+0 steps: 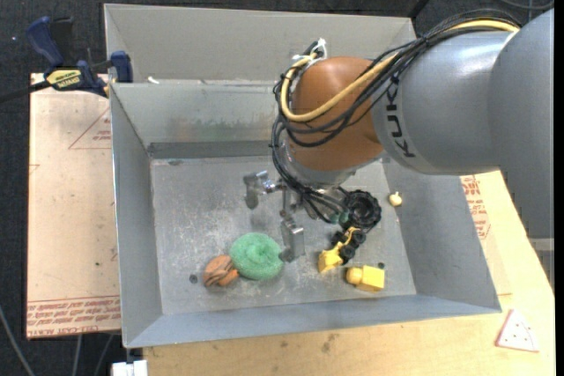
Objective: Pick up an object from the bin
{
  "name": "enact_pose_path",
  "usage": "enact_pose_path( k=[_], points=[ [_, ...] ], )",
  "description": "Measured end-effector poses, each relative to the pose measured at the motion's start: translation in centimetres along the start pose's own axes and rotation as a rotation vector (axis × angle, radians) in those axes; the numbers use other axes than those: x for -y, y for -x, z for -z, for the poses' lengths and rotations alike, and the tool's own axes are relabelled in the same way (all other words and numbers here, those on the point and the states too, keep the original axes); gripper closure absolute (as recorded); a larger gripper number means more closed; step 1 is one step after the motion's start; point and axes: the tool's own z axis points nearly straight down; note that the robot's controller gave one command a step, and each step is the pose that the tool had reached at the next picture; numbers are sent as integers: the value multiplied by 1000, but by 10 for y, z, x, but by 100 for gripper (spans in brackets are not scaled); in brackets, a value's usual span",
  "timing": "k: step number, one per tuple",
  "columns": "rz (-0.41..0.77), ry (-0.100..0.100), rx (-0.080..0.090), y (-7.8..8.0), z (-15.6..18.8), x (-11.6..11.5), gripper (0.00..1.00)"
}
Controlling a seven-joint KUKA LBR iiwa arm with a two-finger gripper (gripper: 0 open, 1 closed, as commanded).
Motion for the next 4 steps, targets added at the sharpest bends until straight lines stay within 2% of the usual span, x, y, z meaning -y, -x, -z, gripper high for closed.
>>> enact_pose_path(
  k=[1, 2, 3, 4],
  points=[
    [-186, -1, 6, -14, -10, -10, 0],
    [-60, -1, 5, -17, -29, -21, 0],
    [-232, -1, 6, -16, -49, -39, 100],
    [-232, -1, 6, -16, -49, -39, 100]
  ],
)
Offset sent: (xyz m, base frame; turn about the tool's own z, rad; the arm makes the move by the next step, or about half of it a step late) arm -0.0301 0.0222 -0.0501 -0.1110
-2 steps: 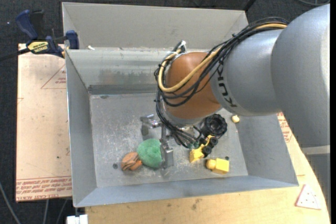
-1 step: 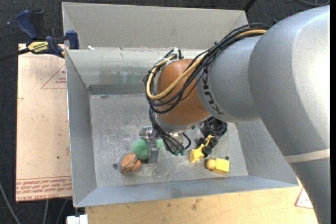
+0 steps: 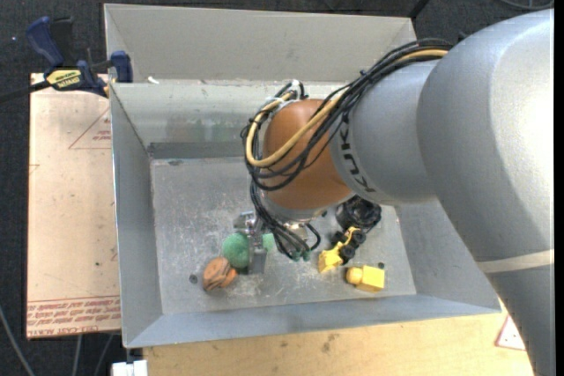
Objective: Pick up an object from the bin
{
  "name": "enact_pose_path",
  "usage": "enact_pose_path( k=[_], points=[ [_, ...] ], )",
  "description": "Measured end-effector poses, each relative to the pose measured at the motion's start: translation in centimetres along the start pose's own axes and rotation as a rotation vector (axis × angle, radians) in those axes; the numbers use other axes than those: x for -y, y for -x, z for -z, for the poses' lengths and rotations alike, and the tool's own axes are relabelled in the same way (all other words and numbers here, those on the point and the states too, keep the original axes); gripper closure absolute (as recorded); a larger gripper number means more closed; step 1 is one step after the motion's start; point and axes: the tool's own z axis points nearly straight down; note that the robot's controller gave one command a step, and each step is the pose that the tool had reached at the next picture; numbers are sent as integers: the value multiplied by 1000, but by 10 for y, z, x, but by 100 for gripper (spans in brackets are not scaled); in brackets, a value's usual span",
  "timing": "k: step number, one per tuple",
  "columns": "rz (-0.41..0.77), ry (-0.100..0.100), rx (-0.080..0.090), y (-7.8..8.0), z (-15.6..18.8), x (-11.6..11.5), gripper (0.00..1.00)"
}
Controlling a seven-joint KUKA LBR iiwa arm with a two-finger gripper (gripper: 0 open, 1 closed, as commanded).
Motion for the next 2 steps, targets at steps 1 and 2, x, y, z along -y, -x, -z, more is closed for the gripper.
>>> enact_pose_path(
  k=[1, 2],
  points=[
    [243, 1, 1, -10, 26, -57, 100],
    [242, 2, 1, -11, 26, -57, 0]
  ],
)
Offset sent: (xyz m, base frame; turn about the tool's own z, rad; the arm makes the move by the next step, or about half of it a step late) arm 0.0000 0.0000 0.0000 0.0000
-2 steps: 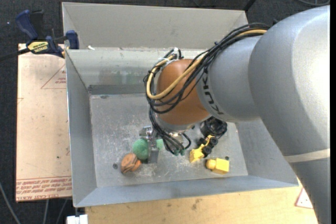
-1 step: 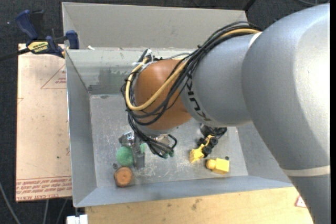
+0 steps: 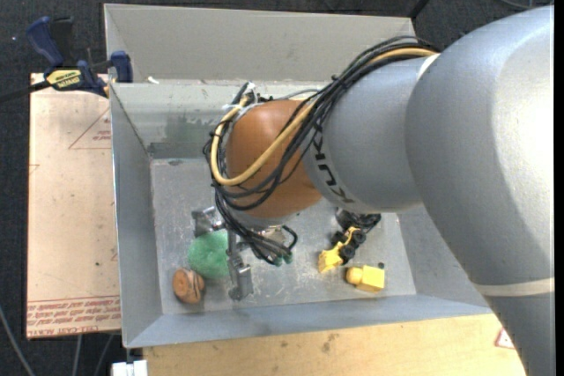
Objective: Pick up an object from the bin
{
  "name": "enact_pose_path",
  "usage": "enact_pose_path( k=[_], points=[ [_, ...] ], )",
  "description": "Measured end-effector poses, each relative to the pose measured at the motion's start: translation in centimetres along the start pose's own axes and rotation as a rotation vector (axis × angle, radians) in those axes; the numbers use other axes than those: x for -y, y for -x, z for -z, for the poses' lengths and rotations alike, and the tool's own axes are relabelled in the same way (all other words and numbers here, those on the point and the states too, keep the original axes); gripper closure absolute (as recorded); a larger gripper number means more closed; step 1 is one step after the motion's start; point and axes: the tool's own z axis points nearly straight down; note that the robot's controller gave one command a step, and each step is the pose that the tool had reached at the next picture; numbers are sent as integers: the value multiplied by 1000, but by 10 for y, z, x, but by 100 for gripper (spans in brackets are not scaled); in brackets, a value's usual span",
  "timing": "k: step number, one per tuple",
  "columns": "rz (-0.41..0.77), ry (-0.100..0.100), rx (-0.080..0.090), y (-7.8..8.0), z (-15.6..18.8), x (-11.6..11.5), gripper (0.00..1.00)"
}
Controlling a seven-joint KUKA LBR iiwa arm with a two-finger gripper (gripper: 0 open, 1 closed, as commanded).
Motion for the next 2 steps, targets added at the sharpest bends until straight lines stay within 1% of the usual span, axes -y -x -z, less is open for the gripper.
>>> enact_pose_path(
  k=[1, 2],
  points=[
    [0, 0, 0, 0, 0, 0, 100],
    [0, 0, 0, 0, 0, 0, 100]
  ],
)
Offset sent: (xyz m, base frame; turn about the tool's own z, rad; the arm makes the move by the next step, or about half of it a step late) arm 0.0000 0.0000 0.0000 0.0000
